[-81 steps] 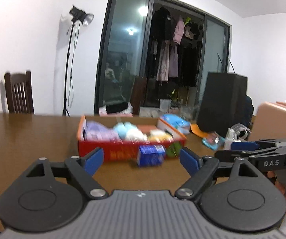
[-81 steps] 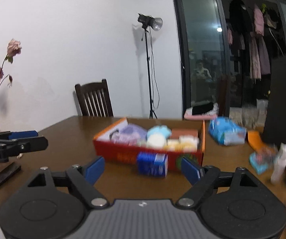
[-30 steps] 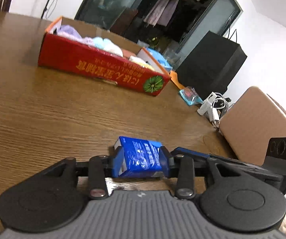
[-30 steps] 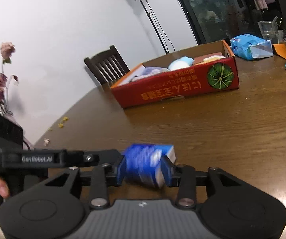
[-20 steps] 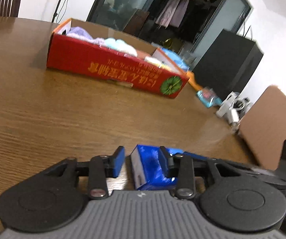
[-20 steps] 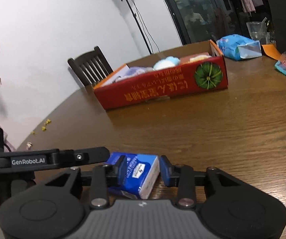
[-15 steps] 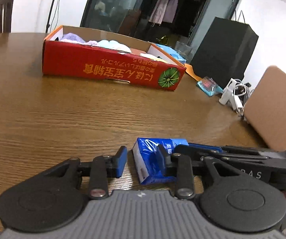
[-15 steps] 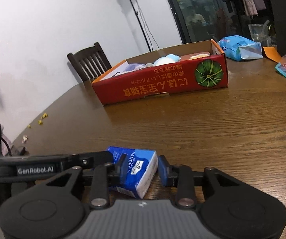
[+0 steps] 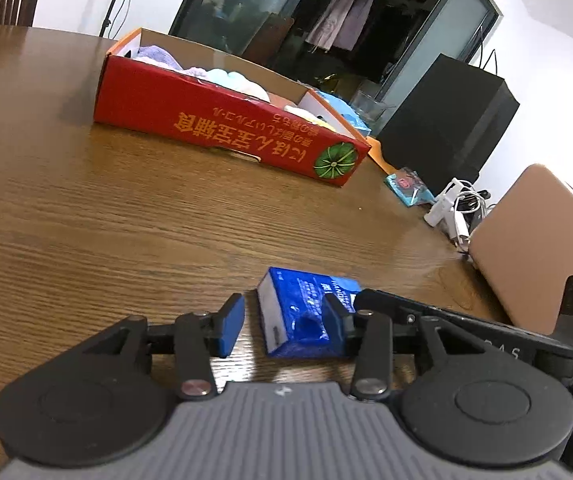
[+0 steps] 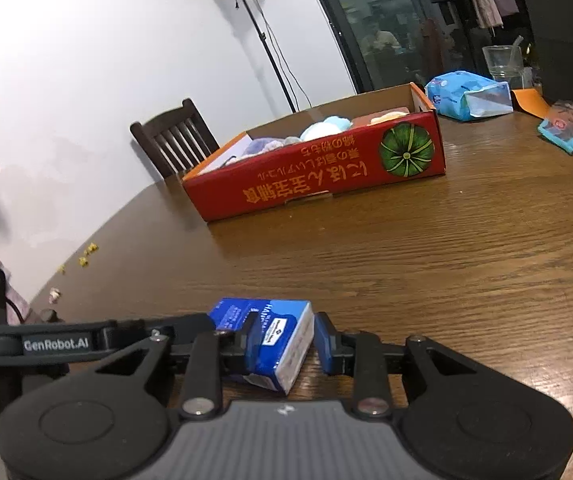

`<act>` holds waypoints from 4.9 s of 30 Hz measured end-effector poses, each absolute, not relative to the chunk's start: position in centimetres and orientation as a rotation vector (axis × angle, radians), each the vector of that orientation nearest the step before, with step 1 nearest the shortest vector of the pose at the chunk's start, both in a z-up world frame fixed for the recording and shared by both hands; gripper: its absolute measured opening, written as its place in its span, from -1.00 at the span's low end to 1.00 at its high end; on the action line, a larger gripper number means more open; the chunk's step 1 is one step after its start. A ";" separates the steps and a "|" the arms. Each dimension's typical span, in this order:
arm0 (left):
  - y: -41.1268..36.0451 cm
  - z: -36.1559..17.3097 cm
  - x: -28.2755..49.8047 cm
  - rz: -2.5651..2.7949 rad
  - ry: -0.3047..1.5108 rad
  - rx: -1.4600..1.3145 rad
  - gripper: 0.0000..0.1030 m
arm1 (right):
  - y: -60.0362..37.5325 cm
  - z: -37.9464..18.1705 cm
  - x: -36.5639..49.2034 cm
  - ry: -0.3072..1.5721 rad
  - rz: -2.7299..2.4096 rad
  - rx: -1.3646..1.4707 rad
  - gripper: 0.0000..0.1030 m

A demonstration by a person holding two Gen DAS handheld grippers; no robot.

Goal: Organize soft objects

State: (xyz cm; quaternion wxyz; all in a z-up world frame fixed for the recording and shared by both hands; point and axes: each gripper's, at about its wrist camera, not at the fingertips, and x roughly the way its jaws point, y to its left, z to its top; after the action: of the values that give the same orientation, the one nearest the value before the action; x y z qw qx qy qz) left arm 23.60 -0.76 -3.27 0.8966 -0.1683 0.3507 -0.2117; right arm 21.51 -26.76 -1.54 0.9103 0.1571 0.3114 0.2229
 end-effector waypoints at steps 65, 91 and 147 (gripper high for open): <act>2.5 12.9 35.3 -0.108 0.200 -0.017 0.96 | -27.9 14.7 37.7 0.259 0.227 0.009 0.84; 1.2 6.0 14.7 -0.045 0.107 -0.013 1.00 | -25.8 8.2 18.2 0.180 0.249 0.026 0.88; 1.3 2.3 0.5 -0.052 0.161 -0.038 1.00 | -23.6 2.0 1.9 0.251 0.259 0.133 1.00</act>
State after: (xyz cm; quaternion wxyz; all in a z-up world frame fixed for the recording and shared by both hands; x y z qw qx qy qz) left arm 0.47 1.34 2.29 0.9963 -0.0190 0.0803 -0.0258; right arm 1.92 -23.65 1.99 0.9815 0.0663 0.1247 0.1289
